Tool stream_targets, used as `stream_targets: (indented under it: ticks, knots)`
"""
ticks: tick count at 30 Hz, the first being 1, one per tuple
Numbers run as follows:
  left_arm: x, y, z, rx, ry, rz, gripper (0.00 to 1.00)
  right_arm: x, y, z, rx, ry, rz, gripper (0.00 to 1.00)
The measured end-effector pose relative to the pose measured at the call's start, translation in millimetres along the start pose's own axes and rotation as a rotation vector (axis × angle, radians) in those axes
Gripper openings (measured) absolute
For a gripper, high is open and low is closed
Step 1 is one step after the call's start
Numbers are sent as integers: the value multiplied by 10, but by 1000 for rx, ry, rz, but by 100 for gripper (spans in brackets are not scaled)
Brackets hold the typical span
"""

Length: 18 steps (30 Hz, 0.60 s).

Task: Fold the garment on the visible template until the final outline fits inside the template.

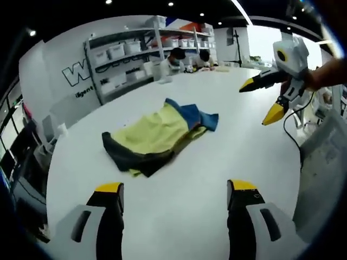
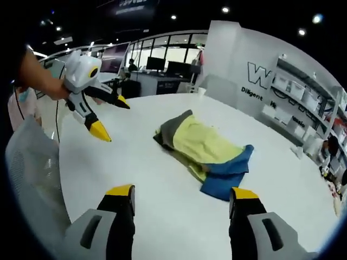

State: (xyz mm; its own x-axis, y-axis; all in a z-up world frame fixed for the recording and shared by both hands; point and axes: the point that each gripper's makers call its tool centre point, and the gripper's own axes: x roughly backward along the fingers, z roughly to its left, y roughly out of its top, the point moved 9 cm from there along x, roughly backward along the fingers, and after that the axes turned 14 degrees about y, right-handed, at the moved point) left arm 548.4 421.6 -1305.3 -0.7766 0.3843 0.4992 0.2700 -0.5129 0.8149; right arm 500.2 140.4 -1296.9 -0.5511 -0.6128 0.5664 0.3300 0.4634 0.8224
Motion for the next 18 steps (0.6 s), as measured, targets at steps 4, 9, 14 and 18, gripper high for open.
stream_targets:
  ticks: [4, 9, 14, 18]
  knots:
    - [-119, 22, -11, 3, -3, 0, 79, -85, -38, -41, 24, 6, 23, 62]
    - [-254, 0, 0, -41, -3, 20, 78, -179, -90, -98, 15, 21, 48, 58]
    - [-349, -44, -5, -24, 1, 58, 77, -221, -159, -180, -33, 32, 64, 56]
    - [-406, -38, -10, -19, -10, 61, 78, -224, -166, -241, -33, 39, 78, 55]
